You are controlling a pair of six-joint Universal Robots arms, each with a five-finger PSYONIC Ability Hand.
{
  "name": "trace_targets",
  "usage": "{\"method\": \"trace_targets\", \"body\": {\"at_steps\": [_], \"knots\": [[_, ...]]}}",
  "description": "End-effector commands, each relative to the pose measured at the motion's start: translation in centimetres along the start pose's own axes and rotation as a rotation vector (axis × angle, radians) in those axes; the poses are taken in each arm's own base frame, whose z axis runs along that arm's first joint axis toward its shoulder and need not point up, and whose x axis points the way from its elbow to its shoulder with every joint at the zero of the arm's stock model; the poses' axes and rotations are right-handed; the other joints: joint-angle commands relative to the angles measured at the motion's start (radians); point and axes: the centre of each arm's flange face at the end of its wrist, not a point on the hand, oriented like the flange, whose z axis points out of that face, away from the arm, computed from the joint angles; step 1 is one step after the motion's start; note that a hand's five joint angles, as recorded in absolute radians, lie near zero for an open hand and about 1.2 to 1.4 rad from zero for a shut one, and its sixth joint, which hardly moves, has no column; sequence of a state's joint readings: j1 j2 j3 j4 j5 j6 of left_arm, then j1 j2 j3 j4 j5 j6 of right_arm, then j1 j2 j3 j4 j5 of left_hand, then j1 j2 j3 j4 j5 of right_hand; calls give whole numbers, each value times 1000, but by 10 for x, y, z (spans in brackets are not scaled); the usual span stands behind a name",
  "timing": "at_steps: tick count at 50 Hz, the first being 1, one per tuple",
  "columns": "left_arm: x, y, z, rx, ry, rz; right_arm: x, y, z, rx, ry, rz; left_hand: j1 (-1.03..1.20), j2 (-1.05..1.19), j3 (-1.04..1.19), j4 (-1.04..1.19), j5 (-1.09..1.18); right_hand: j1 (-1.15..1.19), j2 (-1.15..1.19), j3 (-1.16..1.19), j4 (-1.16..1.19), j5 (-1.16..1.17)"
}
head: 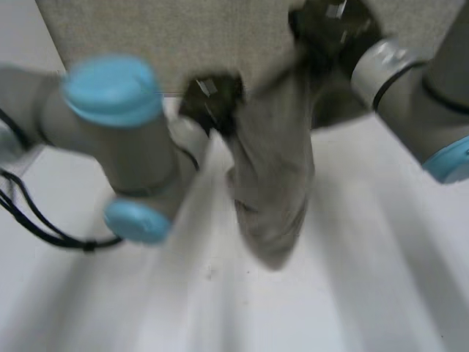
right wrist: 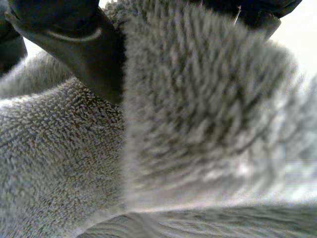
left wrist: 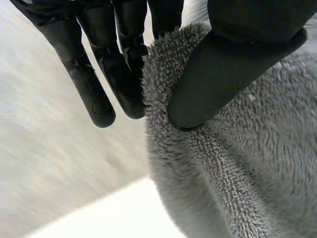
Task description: Fold the towel.
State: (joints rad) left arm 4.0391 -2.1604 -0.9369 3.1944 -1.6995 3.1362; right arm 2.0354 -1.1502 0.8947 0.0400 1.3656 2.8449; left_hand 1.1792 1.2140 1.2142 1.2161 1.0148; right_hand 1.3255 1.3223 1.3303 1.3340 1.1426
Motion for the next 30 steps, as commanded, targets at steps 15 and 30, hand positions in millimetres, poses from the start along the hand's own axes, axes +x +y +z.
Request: {"method": "trace_targets", "body": {"at_steps": [15, 30], "knots": [[-10, 88, -131, -362, 67, 39, -93, 144, -94, -487, -450, -180, 217, 182, 182, 180, 207, 71, 74, 66, 62, 79], [-2, 96, -191, -548, 147, 60, -86, 143, -153, -764, -504, -409, 217, 182, 182, 180, 207, 71, 74, 66, 62, 79]]}}
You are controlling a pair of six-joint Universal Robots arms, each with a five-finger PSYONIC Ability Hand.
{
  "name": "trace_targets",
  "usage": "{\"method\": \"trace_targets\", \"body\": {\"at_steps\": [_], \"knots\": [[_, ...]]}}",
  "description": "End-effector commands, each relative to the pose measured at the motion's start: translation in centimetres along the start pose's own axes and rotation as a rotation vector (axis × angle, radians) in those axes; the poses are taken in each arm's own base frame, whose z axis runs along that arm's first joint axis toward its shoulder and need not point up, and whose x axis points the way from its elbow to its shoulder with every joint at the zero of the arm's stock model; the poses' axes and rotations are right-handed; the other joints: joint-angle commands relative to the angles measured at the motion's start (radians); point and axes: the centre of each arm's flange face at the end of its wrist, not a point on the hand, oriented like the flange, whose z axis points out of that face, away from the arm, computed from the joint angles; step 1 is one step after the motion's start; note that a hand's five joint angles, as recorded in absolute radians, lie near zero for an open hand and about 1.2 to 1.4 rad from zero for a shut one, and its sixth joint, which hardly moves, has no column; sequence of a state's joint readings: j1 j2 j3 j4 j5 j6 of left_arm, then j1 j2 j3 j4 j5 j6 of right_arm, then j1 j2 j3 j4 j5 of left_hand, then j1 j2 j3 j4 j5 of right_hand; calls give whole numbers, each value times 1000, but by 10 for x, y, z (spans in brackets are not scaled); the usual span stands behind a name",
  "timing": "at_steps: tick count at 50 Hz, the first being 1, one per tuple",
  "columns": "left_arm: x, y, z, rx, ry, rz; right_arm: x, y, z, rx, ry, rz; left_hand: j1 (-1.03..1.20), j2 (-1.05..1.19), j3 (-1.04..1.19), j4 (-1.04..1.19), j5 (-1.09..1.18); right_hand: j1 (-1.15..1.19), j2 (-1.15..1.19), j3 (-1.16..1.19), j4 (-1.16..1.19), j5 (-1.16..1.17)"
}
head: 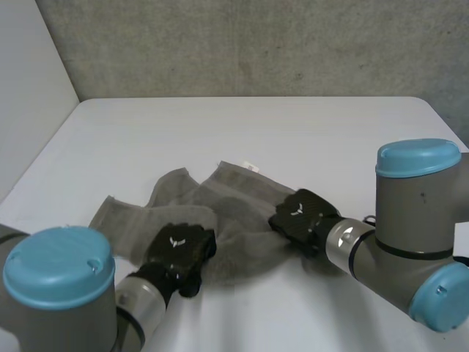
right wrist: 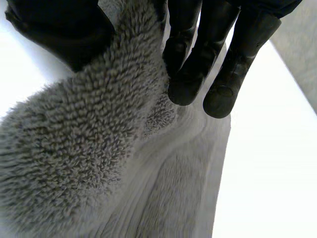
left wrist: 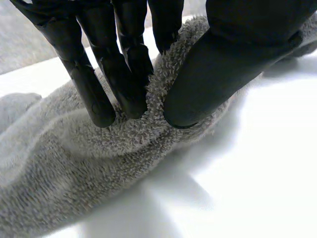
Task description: Fold the towel.
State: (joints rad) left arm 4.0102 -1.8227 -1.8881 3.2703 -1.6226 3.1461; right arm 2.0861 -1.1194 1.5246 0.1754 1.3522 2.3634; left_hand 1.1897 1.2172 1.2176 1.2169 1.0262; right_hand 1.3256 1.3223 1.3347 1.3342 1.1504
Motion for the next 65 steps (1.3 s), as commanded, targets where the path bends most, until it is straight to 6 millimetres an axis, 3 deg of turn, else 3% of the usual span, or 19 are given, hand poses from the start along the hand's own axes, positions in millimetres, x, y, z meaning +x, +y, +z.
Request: {"method": "trace_targets", "body": {"at_steps": [1, 2, 3, 4, 5, 6, 7, 10, 13, 16, 18, 22, 24, 27, 29, 35, 40, 59, 65], "knots": [[10, -13, -27, -4, 69, 7, -13, 12, -39, -165, -77, -148, 178, 150, 150, 151, 167, 71, 74, 62, 62, 71], [10, -13, -27, -4, 69, 7, -13, 12, -39, -166, -78, -148, 178, 150, 150, 150, 167, 71, 74, 62, 62, 71], [13, -18, -31, 10, 93, 6, -14, 16, -45, -188, -104, -191, 29, 2, 1, 2, 18, 71, 74, 62, 62, 71], [15, -23, -35, 31, 113, 4, -11, 18, -46, -199, -103, -215, -257, -284, -285, -284, -268, 40, 43, 31, 31, 40], [15, -23, -35, 31, 114, 4, -11, 18, -46, -199, -103, -215, -260, -287, -288, -287, -271, 39, 43, 30, 31, 40], [15, -31, -38, 61, 128, 5, -5, 18, -45, -190, -81, -207, -641, -668, -669, -668, -652, -530, -527, -539, -539, -530], [14, -38, -40, 88, 126, 10, 3, 16, -41, -162, -31, -182, -859, -887, -887, -887, -871, -1013, -1009, -1022, -1021, -1012], [11, -50, -39, 131, 115, 6, 21, 3, -37, -68, 98, -93, -873, -901, -901, -901, -884, -1151, -1148, -1160, -1160, -1150], [2, -64, -33, 169, 79, -7, 40, -9, -39, 19, 198, 42, -900, -927, -928, -927, -911, -1151, -1148, -1160, -1160, -1150], [-7, -69, -28, 181, 48, -16, 46, -9, -39, 30, 217, 106, -912, -939, -940, -939, -923, -1151, -1148, -1160, -1160, -1150], [-31, -78, -16, 199, -24, -43, 56, -3, -39, 34, 235, 226, -912, -939, -940, -939, -923, -1151, -1148, -1160, -1160, -1150], [-55, -85, -3, 206, -90, -66, 61, 1, -41, 38, 255, 300, -900, -927, -928, -927, -911, -1151, -1148, -1160, -1160, -1150], [-72, -84, 15, 181, -131, -77, 61, 5, -42, 31, 255, 339, -885, -913, -913, -912, -896, -1151, -1148, -1160, -1160, -1150], [-78, -84, 25, 169, -141, -72, 60, 5, -42, 30, 253, 349, -879, -907, -907, -907, -890, -1151, -1148, -1160, -1160, -1150], [-85, -81, 44, 137, -141, -44, 61, 8, -42, 23, 259, 369, -876, -904, -904, -904, -887, -1151, -1148, -1160, -1160, -1150], [-85, -73, 67, 80, -85, 20, 63, 18, -41, -1, 265, 426, -812, -839, -840, -839, -823, -1151, -1148, -1160, -1160, -1150], [-84, -54, 83, -32, -44, 61, 51, 27, -40, -8, 192, 449, -706, -734, -734, -733, -717, -1151, -1148, -1160, -1160, -1150], [-72, -32, 83, -118, 4, 49, 42, 37, -36, -32, 138, 463, -644, -672, -672, -672, -656, -1151, -1148, -1160, -1160, -1150], [-64, -24, 80, -148, 25, 54, 38, 37, -36, -34, 126, 461, -483, -511, -511, -510, -494, -1151, -1148, -1160, -1160, -1150]]}}
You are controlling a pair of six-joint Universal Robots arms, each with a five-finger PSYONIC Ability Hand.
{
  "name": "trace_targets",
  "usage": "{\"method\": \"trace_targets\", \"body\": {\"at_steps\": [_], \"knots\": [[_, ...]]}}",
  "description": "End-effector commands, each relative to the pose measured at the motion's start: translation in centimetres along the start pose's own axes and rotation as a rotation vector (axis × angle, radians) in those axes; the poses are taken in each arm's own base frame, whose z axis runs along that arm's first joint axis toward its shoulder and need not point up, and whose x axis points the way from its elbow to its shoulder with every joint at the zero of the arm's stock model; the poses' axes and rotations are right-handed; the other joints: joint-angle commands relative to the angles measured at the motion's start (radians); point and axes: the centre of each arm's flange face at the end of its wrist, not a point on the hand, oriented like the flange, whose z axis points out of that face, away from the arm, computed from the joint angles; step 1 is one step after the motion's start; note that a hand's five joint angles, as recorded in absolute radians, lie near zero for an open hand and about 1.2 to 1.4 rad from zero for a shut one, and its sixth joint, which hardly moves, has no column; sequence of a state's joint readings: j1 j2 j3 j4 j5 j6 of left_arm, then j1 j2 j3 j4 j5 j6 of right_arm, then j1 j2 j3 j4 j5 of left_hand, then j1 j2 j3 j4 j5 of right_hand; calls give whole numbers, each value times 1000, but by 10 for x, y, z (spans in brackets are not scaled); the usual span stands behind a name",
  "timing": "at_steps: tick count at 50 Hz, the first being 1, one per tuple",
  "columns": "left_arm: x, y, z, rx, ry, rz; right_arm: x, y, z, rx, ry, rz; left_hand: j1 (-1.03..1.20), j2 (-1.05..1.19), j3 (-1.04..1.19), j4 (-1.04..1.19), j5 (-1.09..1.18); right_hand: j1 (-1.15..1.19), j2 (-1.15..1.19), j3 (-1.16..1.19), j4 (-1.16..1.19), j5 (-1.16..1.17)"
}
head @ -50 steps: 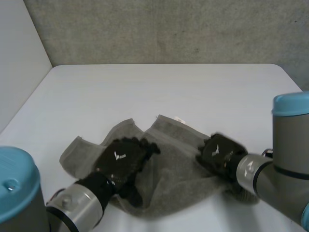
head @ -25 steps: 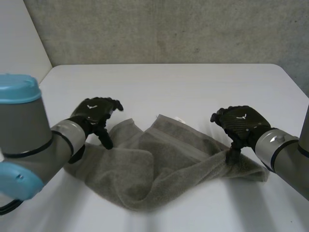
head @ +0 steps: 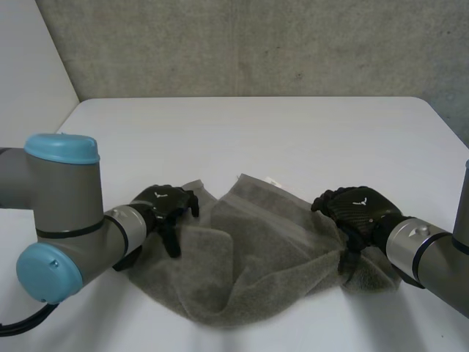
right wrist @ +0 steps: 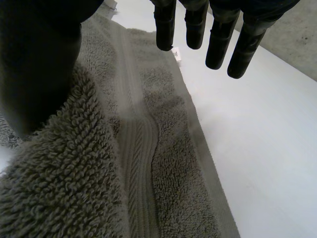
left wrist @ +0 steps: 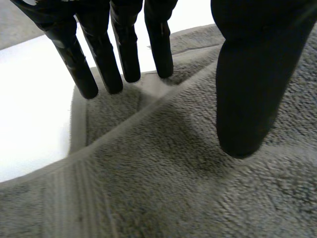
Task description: Fold the towel.
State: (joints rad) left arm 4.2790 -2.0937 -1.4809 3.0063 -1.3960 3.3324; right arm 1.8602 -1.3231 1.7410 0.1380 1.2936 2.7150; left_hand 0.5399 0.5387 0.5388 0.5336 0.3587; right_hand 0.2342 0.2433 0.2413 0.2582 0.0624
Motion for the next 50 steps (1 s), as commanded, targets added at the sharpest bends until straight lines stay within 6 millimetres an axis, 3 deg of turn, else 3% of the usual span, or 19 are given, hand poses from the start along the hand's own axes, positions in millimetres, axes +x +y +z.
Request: {"method": "trace_targets", "body": {"at_steps": [1, 10, 15, 19, 21, 23, 26, 28, 29, 31, 34, 36, 38, 42, 45, 47, 48, 49, 50], "knots": [[9, 9, -1, -29, 23, 7, -4, 2, 0, -7, -15, -2, 167, 168, 168, 173, 174, -60, -69, -67, -84, -62], [12, 20, -1, -58, 34, 9, -5, 2, -1, -14, -21, -12, 320, 321, 321, 326, 326, 191, 182, 184, 167, 189], [9, 13, 5, -8, 22, 19, -9, 9, 2, -68, -66, -85, 786, 787, 787, 793, 793, 768, 759, 761, 744, 765], [3, -13, 12, 112, -10, 41, -11, 6, 4, -91, -94, -152, 856, 858, 857, 863, 863, 1161, 1151, 1153, 1137, 1158], [-1, -30, 13, 174, -27, 51, -12, 1, 7, -81, -99, -189, 856, 858, 857, 863, 863, 1162, 1153, 1155, 1138, 1159], [-11, -74, 11, 324, -65, 67, -10, -21, 17, -19, -72, -238, 856, 858, 857, 863, 863, 1162, 1153, 1155, 1138, 1159], [-17, -102, 4, 408, -91, 74, -2, -40, 22, 35, -30, -248, 856, 858, 857, 863, 863, 1162, 1153, 1155, 1138, 1159], [-31, -155, -16, 582, -183, 77, 17, -89, 23, 217, 77, -238, 856, 858, 857, 863, 863, 1162, 1153, 1155, 1138, 1159], [-31, -155, -16, 583, -184, 77, 17, -90, 23, 219, 77, -238, 856, 858, 857, 863, 863, 1162, 1153, 1155, 1138, 1159], [-44, -203, -46, 767, -287, 29, 43, -145, 21, 520, 230, -218, 856, 858, 857, 863, 863, 1162, 1153, 1155, 1138, 1159], [-50, -222, -62, 858, -330, -15, 54, -167, 13, 672, 300, -199, 856, 858, 857, 863, 863, 1162, 1153, 1155, 1138, 1159], [-58, -243, -88, 989, -378, -102, 65, -198, -15, 928, 414, -175, 856, 858, 857, 863, 863, 1162, 1153, 1155, 1138, 1159], [-61, -248, -95, 1026, -389, -135, 65, -204, -27, 1005, 436, -165, 856, 858, 857, 863, 863, 1162, 1153, 1155, 1138, 1159], [-60, -239, -93, 1006, -375, -163, 49, -177, -25, 938, 388, -154, 856, 858, 857, 863, 863, 1162, 1153, 1155, 1138, 1159], [-55, -207, -72, 889, -351, -165, 42, -160, -17, 869, 354, -147, 856, 858, 857, 863, 863, 1162, 1153, 1155, 1138, 1159], [-45, -163, -49, 736, -287, -151, 23, -118, -3, 673, 258, -162, 856, 858, 857, 863, 863, 1162, 1153, 1155, 1138, 1159], [-45, -162, -49, 736, -287, -151, 23, -118, -3, 672, 257, -162, 856, 858, 857, 863, 863, 1162, 1153, 1155, 1138, 1159], [-37, -139, -40, 662, -246, -145, 12, -93, 5, 552, 203, -188, 856, 858, 857, 863, 863, 1162, 1153, 1155, 1138, 1159], [-37, -139, -40, 661, -245, -145, 0, -65, 13, 428, 142, -226, 856, 858, 857, 863, 863, 1162, 1153, 1155, 1138, 1159]]}}
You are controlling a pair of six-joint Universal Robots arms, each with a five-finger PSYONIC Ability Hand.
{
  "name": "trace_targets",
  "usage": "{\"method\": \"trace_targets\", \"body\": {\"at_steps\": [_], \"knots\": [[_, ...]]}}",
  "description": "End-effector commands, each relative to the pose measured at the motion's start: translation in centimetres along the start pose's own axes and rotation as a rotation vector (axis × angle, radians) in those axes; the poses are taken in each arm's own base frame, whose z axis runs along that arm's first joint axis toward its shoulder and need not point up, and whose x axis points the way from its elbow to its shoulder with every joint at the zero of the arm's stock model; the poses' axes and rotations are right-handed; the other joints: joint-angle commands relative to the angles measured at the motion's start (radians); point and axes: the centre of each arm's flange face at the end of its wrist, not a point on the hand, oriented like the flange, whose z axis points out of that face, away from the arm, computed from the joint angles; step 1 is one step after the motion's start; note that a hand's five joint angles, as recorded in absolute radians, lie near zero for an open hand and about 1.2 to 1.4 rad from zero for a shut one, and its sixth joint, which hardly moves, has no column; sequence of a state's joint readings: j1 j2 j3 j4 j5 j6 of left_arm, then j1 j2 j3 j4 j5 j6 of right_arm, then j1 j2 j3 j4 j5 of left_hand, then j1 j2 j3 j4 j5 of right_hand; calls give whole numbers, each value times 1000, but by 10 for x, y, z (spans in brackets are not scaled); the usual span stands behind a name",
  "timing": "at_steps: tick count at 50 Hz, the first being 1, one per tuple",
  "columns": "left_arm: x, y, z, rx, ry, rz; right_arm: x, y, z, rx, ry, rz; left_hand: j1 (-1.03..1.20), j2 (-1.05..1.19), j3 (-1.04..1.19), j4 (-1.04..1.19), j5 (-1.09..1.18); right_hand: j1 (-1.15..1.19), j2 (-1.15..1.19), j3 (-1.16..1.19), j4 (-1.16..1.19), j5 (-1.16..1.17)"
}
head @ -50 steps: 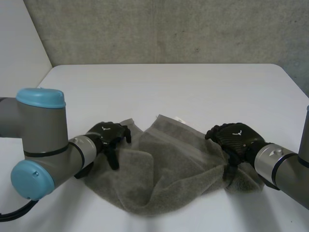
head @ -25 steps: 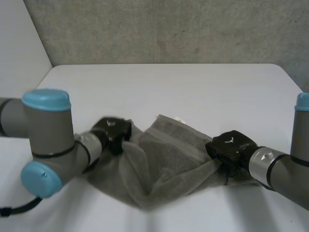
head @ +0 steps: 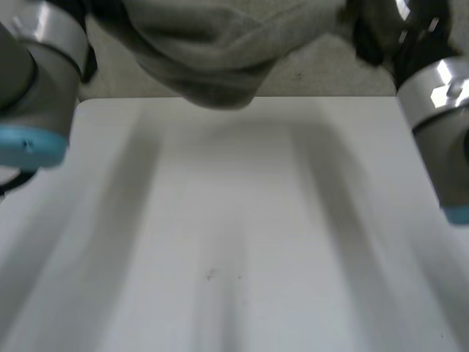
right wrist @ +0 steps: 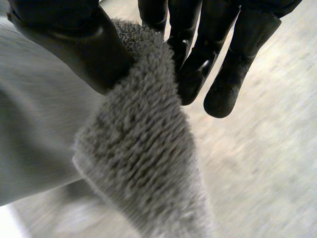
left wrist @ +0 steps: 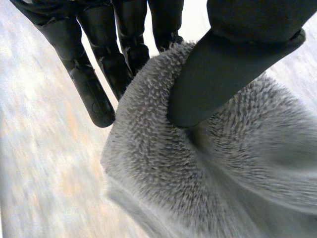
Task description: Fold the towel.
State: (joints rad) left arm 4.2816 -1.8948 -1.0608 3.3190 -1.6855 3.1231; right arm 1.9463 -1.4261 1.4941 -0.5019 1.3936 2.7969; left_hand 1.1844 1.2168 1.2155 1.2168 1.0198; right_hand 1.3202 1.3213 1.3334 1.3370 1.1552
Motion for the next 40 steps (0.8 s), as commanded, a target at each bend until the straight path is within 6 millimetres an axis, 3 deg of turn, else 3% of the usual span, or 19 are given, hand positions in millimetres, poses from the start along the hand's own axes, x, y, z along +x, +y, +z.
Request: {"method": "trace_targets", "body": {"at_steps": [1, 2, 3, 5, 6, 8, 11, 13, 17, 22, 30, 32, 33, 34, 35, 36, 37, 39, 40], "knots": [[5, 93, -58, -334, 125, 19, -51, 74, -71, -431, -283, -43, 212, 180, 181, 180, 202, 76, 75, 63, 59, 66], [6, 114, -75, -414, 153, 19, -63, 90, -90, -524, -365, -84, 212, 180, 181, 180, 202, 76, 75, 63, 59, 66], [6, 114, -75, -415, 154, 19, -63, 90, -90, -525, -365, -84, 212, 180, 181, 180, 202, 76, 75, 63, 59, 66], [5, 145, -108, -554, 188, 17, -83, 113, -129, -681, -533, -179, 212, 180, 181, 180, 202, 76, 75, 63, 59, 66], [5, 145, -109, -554, 188, 17, -83, 114, -129, -682, -534, -180, 212, 180, 181, 180, 202, 76, 75, 63, 59, 66], [3, 167, -137, -661, 195, 17, -90, 125, -160, -802, -665, -252, 212, 180, 181, 180, 202, 76, 75, 63, 59, 66], [1, 173, -147, -697, 194, 17, -91, 127, -172, -847, -715, -262, 212, 180, 181, 180, 202, 76, 75, 63, 59, 66], [-3, 175, -160, -731, 186, 17, -92, 121, -188, -921, -776, -250, 212, 180, 181, 180, 202, 76, 75, 63, 59, 66], [-4, 169, -163, -723, 185, 17, -89, 106, -195, -959, -817, -221, 212, 180, 181, 180, 202, 76, 75, 63, 59, 66], [-14, 148, -161, -665, 153, 17, -80, 60, -209, -989, -906, -162, 212, 180, 181, 180, 202, 76, 75, 63, 59, 66], [-18, 130, -159, -614, 151, 13, -80, 13, -216, -933, -1054, 2, 212, 180, 181, 180, 202, 76, 75, 63, 59, 66], [-18, 130, -160, -613, 152, 12, -80, 7, -213, -902, -1074, 8, 212, 180, 181, 180, 202, -81, -82, -95, -98, -91], [-18, 130, -161, -613, 152, 12, -78, 5, -206, -867, -1068, -8, 212, 180, 181, 180, 202, -701, -702, -714, -717, -710], [-18, 130, -161, -613, 152, 12, -75, 4, -195, -834, -1037, -14, 212, 180, 181, 180, 202, -1000, -1001, -1013, -1017, -1010], [-18, 130, -161, -614, 152, 12, -75, 4, -195, -834, -1037, -14, 212, 180, 181, 180, 202, -1003, -1004, -1016, -1020, -1013], [-18, 130, -162, -618, 152, 12, -68, 5, -180, -801, -983, -29, 212, 180, 181, 180, 202, -1070, -1071, -1083, -1087, -1080], [-18, 130, -162, -618, 152, 12, -68, 5, -180, -801, -982, -29, 212, 180, 181, 180, 202, -1071, -1072, -1084, -1088, -1080], [-18, 131, -164, -622, 152, 12, -60, 7, -152, -762, -881, 0, 212, 180, 181, 180, 202, -1146, -1147, -1159, -1162, -1155], [-18, 131, -164, -622, 152, 12, -60, 7, -152, -762, -880, 1, 212, 180, 181, 180, 202, -1146, -1147, -1159, -1162, -1155]]}}
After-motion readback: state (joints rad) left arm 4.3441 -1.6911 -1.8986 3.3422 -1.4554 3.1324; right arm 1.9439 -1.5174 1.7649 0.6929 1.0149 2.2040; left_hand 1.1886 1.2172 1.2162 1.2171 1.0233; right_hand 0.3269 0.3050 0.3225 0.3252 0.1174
